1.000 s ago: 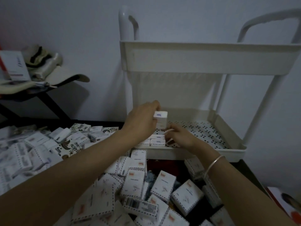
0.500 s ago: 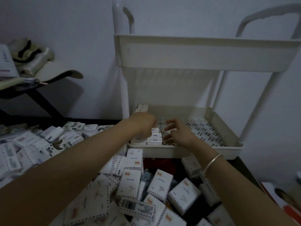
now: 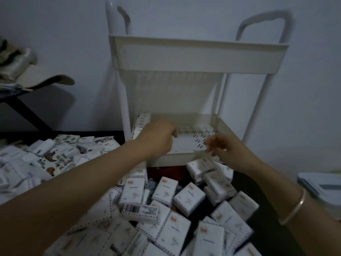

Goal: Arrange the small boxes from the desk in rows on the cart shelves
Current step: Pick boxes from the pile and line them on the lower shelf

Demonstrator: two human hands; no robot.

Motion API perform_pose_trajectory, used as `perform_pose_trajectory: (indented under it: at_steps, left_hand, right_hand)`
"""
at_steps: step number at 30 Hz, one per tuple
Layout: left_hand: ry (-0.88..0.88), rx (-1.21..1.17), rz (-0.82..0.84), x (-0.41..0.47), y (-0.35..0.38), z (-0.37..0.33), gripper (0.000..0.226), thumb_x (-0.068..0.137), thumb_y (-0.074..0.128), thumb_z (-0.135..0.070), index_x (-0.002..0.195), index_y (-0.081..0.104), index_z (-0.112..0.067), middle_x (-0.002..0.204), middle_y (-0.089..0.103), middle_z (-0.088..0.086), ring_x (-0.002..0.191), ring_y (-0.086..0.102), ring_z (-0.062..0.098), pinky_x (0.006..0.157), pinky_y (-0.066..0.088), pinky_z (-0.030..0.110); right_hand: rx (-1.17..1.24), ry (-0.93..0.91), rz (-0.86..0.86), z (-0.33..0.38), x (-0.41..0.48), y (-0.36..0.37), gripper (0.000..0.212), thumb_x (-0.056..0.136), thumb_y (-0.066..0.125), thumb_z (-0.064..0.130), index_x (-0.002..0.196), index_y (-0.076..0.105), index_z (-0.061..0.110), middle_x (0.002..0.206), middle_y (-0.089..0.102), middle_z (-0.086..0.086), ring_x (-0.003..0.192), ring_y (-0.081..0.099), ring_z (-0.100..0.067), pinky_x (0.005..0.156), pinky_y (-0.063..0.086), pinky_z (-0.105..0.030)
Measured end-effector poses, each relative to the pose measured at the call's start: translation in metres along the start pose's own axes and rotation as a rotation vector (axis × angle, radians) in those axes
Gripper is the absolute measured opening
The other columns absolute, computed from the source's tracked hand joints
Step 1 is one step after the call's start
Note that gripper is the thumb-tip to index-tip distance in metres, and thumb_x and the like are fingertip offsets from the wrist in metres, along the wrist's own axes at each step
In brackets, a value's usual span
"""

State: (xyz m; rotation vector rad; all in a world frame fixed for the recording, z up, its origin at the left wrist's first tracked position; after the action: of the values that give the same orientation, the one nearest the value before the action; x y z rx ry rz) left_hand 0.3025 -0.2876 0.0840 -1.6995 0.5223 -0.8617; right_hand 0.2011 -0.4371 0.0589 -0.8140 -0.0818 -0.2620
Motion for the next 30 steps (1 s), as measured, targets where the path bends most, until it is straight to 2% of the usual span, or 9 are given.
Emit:
perform_pose_trajectory:
  at_steps: [3, 8, 10, 12, 14, 16, 19, 24, 30]
  left_hand:
    - [0.173, -0.095, 0.089, -0.018, 0.011, -0.046, 0.031, 0.091, 0.048, -0.010, 0.112, 0.064, -0.025, 0.116, 0.061, -0.004, 0.103, 0.058, 0.016, 0.085, 0.049, 0.034]
    - [0.420, 0.051, 0.223, -0.023, 0.038, -0.090, 0.046, 0.097, 0.041, -0.013, 0.139, 0.048, -0.032, 0.141, 0.043, -0.006, 0.113, 0.050, 0.015, 0.083, 0.048, 0.035]
    - [0.364, 0.092, 0.256, -0.016, 0.049, -0.087, 0.041, 0.098, 0.042, -0.018, 0.137, 0.052, -0.027, 0.135, 0.049, -0.003, 0.110, 0.055, 0.021, 0.085, 0.049, 0.039]
    - [0.280, 0.129, 0.243, -0.010, 0.054, -0.082, 0.027, 0.098, 0.045, -0.025, 0.111, 0.068, -0.022, 0.112, 0.064, 0.002, 0.096, 0.062, 0.025, 0.075, 0.051, 0.037]
    - [0.204, 0.138, 0.176, -0.008, 0.055, -0.081, 0.023, 0.094, 0.053, -0.032, 0.088, 0.072, -0.020, 0.093, 0.069, 0.001, 0.082, 0.063, 0.023, 0.066, 0.049, 0.031]
    - [0.166, 0.119, 0.111, -0.008, 0.054, -0.084, 0.016, 0.088, 0.062, -0.031, 0.082, 0.073, -0.021, 0.100, 0.070, -0.002, 0.085, 0.063, 0.021, 0.068, 0.048, 0.030]
    - [0.124, 0.070, 0.057, -0.011, 0.050, -0.088, 0.008, 0.083, 0.072, -0.030, 0.085, 0.072, -0.023, 0.104, 0.067, -0.005, 0.087, 0.062, 0.017, 0.068, 0.041, 0.028]
    - [-0.006, -0.109, 0.134, -0.014, 0.052, -0.071, 0.015, 0.080, 0.077, -0.034, 0.091, 0.073, -0.024, 0.099, 0.071, -0.006, 0.092, 0.063, 0.014, 0.076, 0.048, 0.028]
    - [-0.049, -0.258, 0.248, -0.019, 0.063, -0.069, 0.063, 0.076, 0.081, -0.033, 0.129, 0.047, -0.023, 0.115, 0.061, -0.004, 0.097, 0.053, 0.014, 0.075, 0.041, 0.028]
  right_hand:
    - [-0.151, 0.070, -0.004, -0.018, -0.027, -0.004, 0.028, 0.095, 0.046, 0.001, 0.105, 0.059, 0.023, 0.092, 0.064, 0.011, 0.086, 0.061, -0.009, 0.076, 0.054, -0.026]
    - [-0.305, 0.214, -0.005, -0.046, -0.053, -0.009, 0.036, 0.091, 0.041, -0.003, 0.110, 0.058, 0.022, 0.093, 0.064, 0.009, 0.093, 0.060, -0.014, 0.084, 0.052, -0.033]
    - [-0.295, 0.246, 0.007, -0.054, -0.060, -0.009, 0.028, 0.096, 0.044, 0.007, 0.115, 0.056, 0.023, 0.105, 0.064, 0.005, 0.092, 0.059, -0.014, 0.082, 0.051, -0.031]
    - [-0.269, 0.258, 0.022, -0.056, -0.065, -0.007, 0.019, 0.099, 0.049, 0.026, 0.118, 0.054, 0.026, 0.108, 0.063, 0.005, 0.092, 0.059, -0.012, 0.084, 0.052, -0.032]
    - [-0.255, 0.281, 0.054, -0.056, -0.069, -0.001, 0.030, 0.096, 0.052, 0.042, 0.121, 0.053, 0.025, 0.105, 0.062, 0.007, 0.091, 0.059, -0.010, 0.083, 0.052, -0.032]
    - [-0.250, 0.309, 0.084, -0.054, -0.073, 0.008, 0.045, 0.091, 0.052, 0.054, 0.123, 0.054, 0.023, 0.108, 0.061, 0.007, 0.091, 0.058, -0.007, 0.081, 0.051, -0.027]
    - [-0.317, 0.299, 0.086, -0.047, -0.077, 0.015, 0.061, 0.082, 0.054, 0.068, 0.122, 0.055, 0.021, 0.102, 0.056, 0.011, 0.086, 0.053, -0.004, 0.069, 0.044, -0.021]
    - [-0.402, 0.263, 0.052, -0.041, -0.079, 0.018, 0.060, 0.077, 0.059, 0.070, 0.116, 0.057, 0.024, 0.106, 0.055, 0.009, 0.090, 0.053, -0.006, 0.081, 0.050, -0.028]
    - [-0.141, 0.295, -0.040, -0.045, -0.080, 0.008, 0.057, 0.077, 0.072, 0.052, 0.123, 0.048, 0.027, 0.113, 0.059, 0.011, 0.094, 0.059, -0.007, 0.078, 0.053, -0.029]
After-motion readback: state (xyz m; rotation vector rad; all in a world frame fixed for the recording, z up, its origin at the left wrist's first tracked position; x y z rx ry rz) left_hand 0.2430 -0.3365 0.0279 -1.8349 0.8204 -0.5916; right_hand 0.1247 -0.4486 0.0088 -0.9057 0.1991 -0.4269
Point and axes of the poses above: each hand's wrist, its own x-axis towards the middle knuckle, its own y-axis out of the palm, z = x × y, the point moved 9 cm from there along x, towards the middle knuckle
